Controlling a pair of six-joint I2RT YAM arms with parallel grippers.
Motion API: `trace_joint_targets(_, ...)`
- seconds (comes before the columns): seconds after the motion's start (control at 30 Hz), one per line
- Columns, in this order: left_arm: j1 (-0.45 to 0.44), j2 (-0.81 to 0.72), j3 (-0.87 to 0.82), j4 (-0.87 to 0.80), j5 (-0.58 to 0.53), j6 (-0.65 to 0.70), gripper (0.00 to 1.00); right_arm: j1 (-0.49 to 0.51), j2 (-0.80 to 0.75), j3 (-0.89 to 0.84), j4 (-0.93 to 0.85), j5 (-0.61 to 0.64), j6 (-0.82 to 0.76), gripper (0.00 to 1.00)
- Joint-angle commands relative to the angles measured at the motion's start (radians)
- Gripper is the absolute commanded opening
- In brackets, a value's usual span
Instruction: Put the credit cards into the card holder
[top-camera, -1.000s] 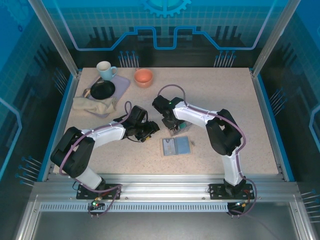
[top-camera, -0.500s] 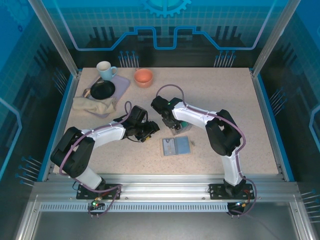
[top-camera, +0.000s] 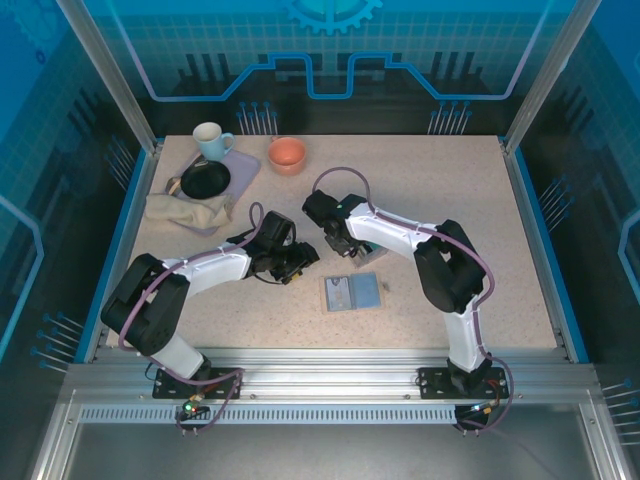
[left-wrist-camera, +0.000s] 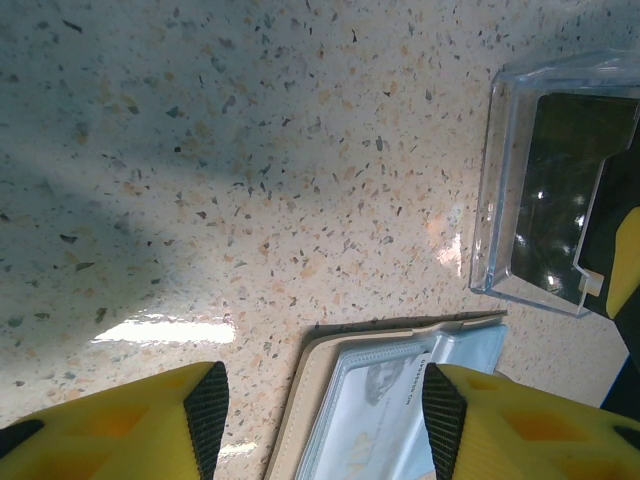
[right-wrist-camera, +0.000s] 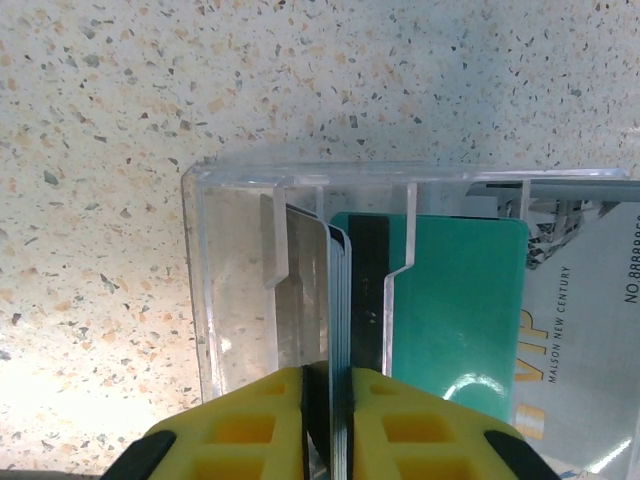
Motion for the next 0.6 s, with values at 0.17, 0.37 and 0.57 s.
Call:
trace_joint_targets(0.17,0.007,-0.011,-0.001,-0.014,0.005,-0.002,0.57,0.001,-0.038,-0.006,-0.022,0.031,-0.005,0.17)
trace_joint_targets(0.37,0.007,-0.013,0.0,-0.017,0.004,-0.002,0.57,-0.019,-0.047,-0.017,-0.018,0.025,-0.005,0.18)
trace_joint_targets(0.57,0.007,-0.01,0.005,-0.019,0.006,0.0,0.57,-0.051,-0.056,-0.036,-0.007,0.0,-0.006,0.18)
